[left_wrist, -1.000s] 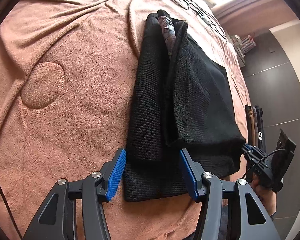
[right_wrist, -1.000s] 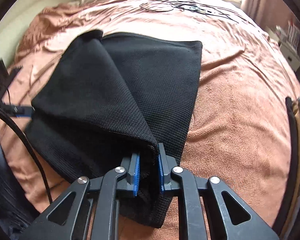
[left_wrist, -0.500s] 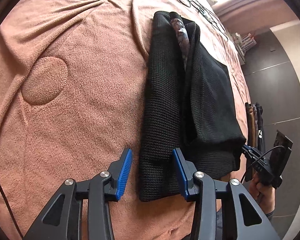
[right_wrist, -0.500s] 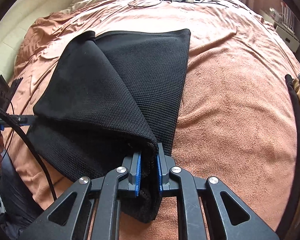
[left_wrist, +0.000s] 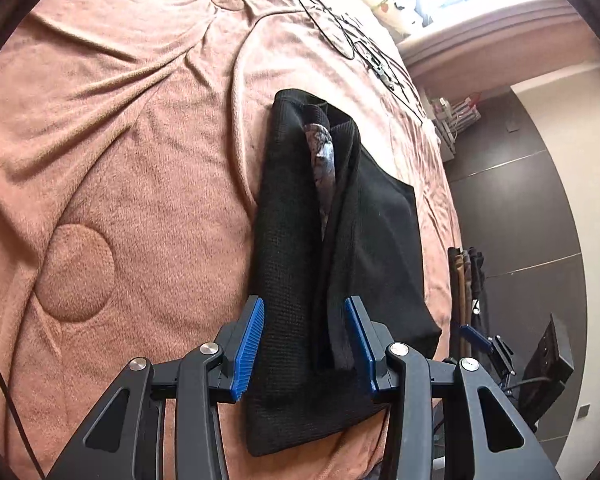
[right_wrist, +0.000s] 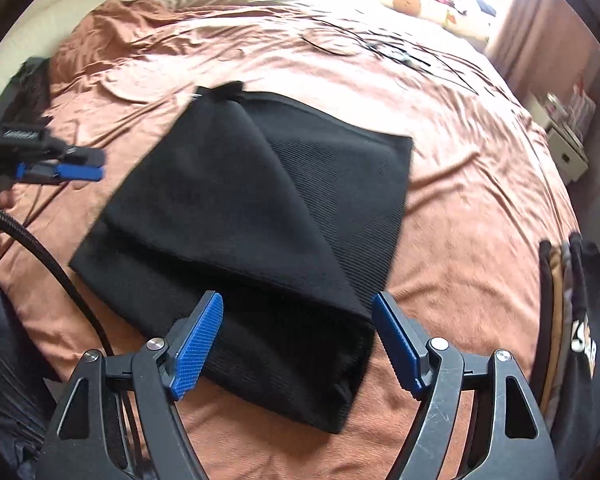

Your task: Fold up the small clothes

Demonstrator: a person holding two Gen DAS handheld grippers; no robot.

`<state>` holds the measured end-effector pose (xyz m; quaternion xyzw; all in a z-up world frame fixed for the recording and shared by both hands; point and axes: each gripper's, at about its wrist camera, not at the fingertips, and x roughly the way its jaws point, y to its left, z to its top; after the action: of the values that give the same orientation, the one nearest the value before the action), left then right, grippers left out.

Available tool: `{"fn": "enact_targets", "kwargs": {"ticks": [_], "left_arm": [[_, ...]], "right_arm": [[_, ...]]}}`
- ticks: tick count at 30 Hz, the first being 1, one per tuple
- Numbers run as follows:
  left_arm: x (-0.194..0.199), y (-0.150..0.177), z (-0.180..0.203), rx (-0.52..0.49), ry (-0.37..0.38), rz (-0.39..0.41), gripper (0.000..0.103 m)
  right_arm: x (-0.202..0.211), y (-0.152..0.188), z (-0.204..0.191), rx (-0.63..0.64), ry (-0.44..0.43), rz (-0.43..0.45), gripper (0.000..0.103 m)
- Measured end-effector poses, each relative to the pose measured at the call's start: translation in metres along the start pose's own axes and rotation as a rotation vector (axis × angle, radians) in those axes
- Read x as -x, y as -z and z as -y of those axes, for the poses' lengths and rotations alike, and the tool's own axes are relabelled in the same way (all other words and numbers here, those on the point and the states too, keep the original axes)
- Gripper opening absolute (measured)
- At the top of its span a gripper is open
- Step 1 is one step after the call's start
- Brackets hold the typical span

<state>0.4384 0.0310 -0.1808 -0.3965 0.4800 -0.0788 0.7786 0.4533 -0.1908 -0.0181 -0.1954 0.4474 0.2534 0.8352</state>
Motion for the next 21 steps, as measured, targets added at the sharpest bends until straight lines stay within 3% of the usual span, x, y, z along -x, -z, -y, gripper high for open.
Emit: {"fn": "enact_targets", "kwargs": {"ticks": [11, 21], "left_arm": [[-0.005, -0.013, -0.022, 0.042, 0.107, -0.009, 0.044], [0.008, -0.009, -0.032, 0.053, 0.119, 0.011, 0.044]], "right_arm": [[-0.035, -0.031, -0.072, 0.153, -0.072, -0.049, 0.075], [-0.089, -0.051, -0.097, 0.196, -0.084, -0.094, 0.075]]}}
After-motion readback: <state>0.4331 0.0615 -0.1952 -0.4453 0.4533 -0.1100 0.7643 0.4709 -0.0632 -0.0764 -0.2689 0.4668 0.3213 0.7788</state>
